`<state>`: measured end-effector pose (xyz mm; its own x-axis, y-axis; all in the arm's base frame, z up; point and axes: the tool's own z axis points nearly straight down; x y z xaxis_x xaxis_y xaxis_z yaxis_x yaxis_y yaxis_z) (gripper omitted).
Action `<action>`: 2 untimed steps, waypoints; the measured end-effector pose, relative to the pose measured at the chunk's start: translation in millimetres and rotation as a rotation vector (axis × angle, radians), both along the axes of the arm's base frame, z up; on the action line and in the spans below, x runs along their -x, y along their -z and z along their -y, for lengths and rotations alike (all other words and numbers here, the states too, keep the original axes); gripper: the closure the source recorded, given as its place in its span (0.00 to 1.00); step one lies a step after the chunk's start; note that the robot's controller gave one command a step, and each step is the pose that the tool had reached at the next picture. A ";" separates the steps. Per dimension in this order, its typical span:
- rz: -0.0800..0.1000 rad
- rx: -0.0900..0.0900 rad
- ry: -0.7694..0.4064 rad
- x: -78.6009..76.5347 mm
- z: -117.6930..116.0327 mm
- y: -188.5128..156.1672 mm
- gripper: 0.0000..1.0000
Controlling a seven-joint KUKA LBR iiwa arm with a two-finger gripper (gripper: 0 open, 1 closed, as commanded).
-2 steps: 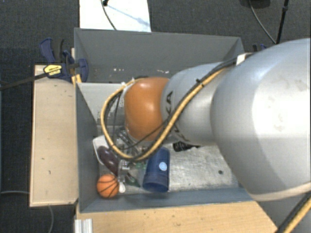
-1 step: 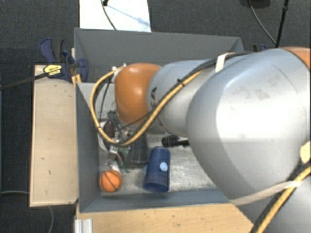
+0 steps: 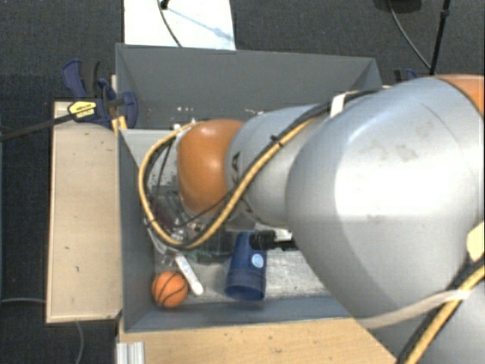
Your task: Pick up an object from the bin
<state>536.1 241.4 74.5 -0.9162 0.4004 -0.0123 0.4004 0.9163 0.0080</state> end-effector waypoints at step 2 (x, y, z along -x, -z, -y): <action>-0.002 0.000 0.002 -0.5 0.0 -0.3 1.00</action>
Offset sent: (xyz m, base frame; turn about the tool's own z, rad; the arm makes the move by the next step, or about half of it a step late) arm -0.0001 0.0000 0.0020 -0.0001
